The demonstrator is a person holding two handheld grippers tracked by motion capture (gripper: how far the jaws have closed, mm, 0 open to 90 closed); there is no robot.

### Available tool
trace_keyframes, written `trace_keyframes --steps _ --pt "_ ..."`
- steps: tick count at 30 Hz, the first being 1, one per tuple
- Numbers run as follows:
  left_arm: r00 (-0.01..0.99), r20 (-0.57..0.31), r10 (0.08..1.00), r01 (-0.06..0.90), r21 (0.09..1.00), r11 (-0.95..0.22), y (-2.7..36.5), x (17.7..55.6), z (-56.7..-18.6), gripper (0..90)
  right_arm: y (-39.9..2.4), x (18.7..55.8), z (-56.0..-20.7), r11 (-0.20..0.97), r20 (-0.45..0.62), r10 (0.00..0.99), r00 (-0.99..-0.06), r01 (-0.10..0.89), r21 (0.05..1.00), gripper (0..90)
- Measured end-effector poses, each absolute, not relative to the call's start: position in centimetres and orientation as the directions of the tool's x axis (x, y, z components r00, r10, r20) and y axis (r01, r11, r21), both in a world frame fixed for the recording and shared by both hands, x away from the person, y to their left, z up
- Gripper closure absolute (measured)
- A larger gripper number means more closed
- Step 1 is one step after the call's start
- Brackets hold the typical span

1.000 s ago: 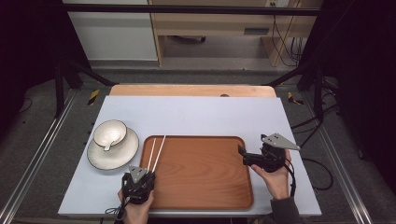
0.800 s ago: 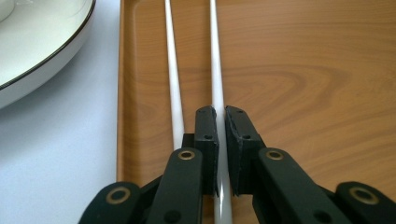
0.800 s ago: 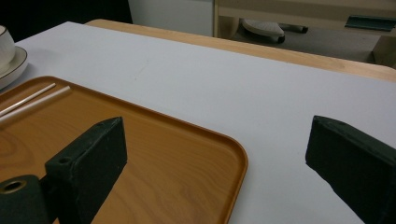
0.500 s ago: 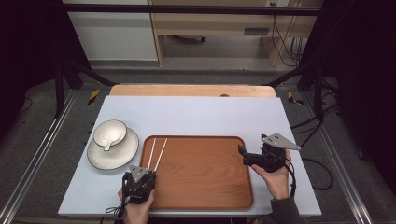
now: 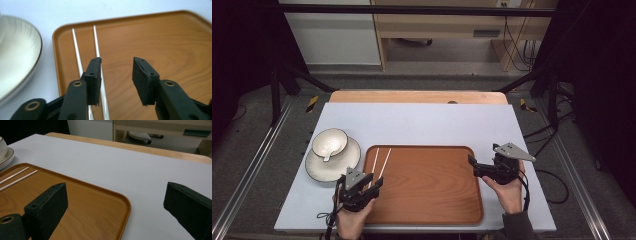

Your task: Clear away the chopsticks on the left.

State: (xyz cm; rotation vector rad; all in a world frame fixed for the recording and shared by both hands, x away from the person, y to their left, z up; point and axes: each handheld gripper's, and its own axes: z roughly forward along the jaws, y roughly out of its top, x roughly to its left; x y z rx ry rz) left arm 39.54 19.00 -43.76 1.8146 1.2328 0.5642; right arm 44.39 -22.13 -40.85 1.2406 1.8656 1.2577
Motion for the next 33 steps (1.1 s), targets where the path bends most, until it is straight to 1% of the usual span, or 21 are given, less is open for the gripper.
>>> trace_keyframes --steps 2,7,9,11,18,22,29,33 --pt "0.433 -0.071 0.898 0.508 0.842 -0.178 19.4 39.9 -43.0 51.2 -22.1 44.4 -40.8 0.129 0.042 0.911 -0.410 0.380 0.916 5.5" --pt "0.526 -0.070 0.848 0.466 0.858 -0.218 20.3 41.1 -41.1 40.7 -22.2 44.3 -40.8 0.125 0.044 0.912 -0.408 0.378 0.917 5.5" --pt "0.551 -0.063 0.832 0.468 0.849 -0.246 20.7 41.5 -40.5 36.6 -22.2 44.3 -40.7 0.123 0.045 0.912 -0.408 0.378 0.918 5.4" --pt "0.567 -0.053 0.822 0.461 0.848 -0.263 21.1 41.9 -39.9 35.1 -22.3 44.3 -40.7 0.126 0.041 0.912 -0.408 0.374 0.919 5.3" --pt "0.612 -0.013 0.791 0.444 0.833 -0.330 22.9 43.1 -40.0 24.1 -22.5 44.3 -40.6 0.119 0.044 0.914 -0.404 0.370 0.921 5.2" --pt "0.608 -0.053 0.792 0.455 0.841 -0.293 24.3 43.2 -40.9 22.1 -22.6 44.3 -40.7 0.117 0.048 0.915 -0.401 0.377 0.919 5.2" --pt "0.605 -0.009 0.796 0.442 0.836 -0.326 26.5 42.3 -41.9 19.5 -22.6 44.4 -40.8 0.117 0.051 0.913 -0.404 0.380 0.918 5.0" --pt "0.589 0.004 0.808 0.437 0.840 -0.322 27.7 41.8 -42.5 18.9 -22.5 44.4 -40.9 0.131 0.042 0.909 -0.415 0.379 0.916 4.9"
